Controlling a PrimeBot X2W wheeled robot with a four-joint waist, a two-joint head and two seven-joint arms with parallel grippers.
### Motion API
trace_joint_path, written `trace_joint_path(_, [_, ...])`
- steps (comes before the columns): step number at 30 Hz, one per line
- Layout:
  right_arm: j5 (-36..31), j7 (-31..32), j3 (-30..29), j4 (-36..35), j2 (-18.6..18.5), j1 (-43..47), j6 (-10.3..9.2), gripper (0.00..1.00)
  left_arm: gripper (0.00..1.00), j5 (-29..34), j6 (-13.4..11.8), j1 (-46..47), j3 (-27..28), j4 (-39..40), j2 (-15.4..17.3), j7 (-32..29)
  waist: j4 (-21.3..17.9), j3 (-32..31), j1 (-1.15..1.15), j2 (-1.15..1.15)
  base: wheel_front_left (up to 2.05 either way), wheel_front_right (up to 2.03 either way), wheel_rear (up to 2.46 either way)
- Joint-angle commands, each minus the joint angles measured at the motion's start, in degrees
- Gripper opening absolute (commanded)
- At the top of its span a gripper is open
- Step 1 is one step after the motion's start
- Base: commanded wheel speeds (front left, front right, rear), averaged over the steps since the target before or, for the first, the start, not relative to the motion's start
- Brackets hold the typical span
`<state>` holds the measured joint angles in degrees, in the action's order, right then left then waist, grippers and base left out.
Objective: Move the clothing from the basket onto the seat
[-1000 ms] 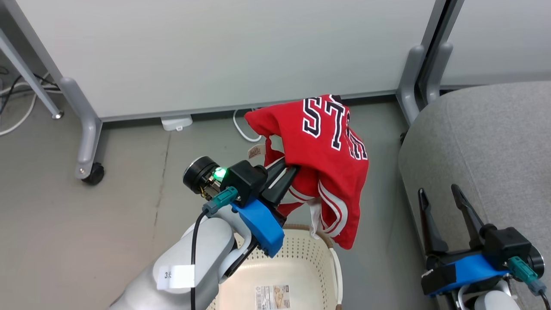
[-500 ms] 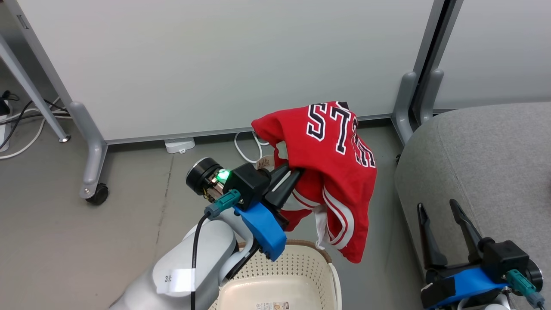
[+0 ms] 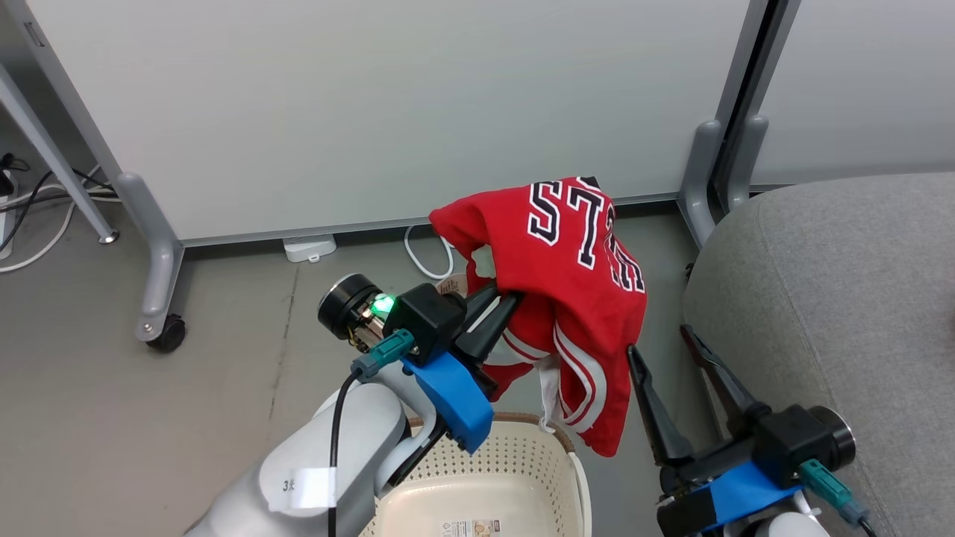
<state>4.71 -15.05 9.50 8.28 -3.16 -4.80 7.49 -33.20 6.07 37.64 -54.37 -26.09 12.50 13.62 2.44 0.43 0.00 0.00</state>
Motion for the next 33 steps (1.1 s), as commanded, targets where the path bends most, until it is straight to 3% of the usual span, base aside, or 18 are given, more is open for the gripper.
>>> trace_joint_path(1, [0.2, -0.2, 1.0, -0.3, -0.5, -1.2, 0.01, 1.00, 0.00, 0.0, -0.3, -0.3, 0.0, 0.2, 0.3, -0.2, 0.0, 0.1, 0.00, 0.00, 0.00, 0.00, 0.00])
trace_joint_path(12, [0.1, -0.2, 8.6, 1.3, -1.5, -7.1, 0.01, 1.00, 0.00, 0.2, -0.5, 1.5, -0.4, 0.5, 0.2, -0.2, 0.6, 1.6, 0.00, 0.00, 0.00, 0.00, 0.00])
trace_joint_path(33, [-1.3, -0.2, 12.2, 3.7, -0.4, -10.7, 0.01, 1.00, 0.00, 0.4, -0.6, 3.7, -0.8, -0.6, -1.0, 0.7, 1.7, 3.5, 0.00, 0.00, 0.00, 0.00, 0.00])
